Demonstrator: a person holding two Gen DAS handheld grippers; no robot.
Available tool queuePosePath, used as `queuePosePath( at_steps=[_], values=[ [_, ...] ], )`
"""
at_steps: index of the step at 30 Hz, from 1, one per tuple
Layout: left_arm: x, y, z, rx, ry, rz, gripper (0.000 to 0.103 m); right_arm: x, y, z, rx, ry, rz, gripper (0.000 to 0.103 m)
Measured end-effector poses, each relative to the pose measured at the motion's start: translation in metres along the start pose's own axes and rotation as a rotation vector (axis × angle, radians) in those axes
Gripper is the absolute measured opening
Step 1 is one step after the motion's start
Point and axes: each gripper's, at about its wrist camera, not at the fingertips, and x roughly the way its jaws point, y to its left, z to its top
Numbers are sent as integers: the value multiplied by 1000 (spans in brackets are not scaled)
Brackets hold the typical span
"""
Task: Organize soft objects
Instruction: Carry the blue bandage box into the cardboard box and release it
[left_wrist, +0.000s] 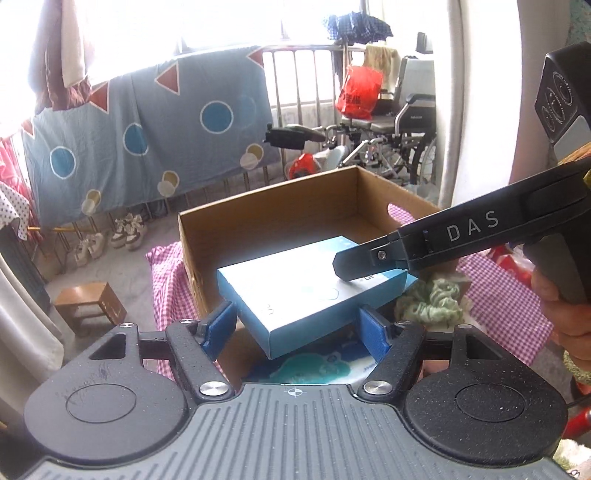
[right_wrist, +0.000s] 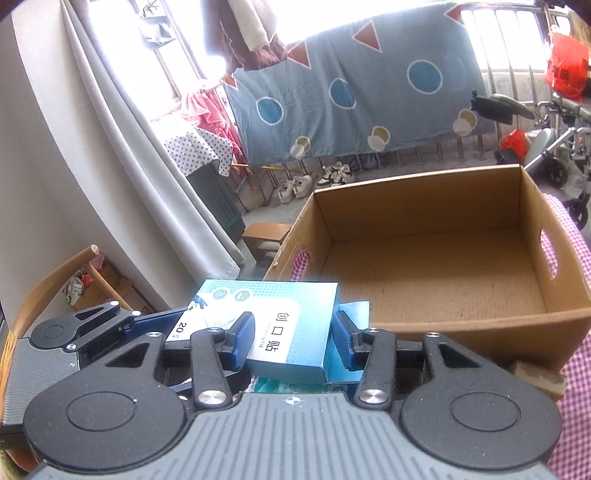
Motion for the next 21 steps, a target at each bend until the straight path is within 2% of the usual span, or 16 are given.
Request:
queuePosePath(
  at_steps=[5,9,15,21],
  values=[
    [7,1,31,33,-68,15,72,12,-8,40,-15,-20,6,49],
    [32,4,54,44,-68,16,72,43,-34,72,25,23,19,49],
    [96,19,84,50,-1,7,72,117,-83,113,112,148,20,49],
    [174,35,99,67,132,9,72,201,-128,136,169,271,-20,49]
  ],
)
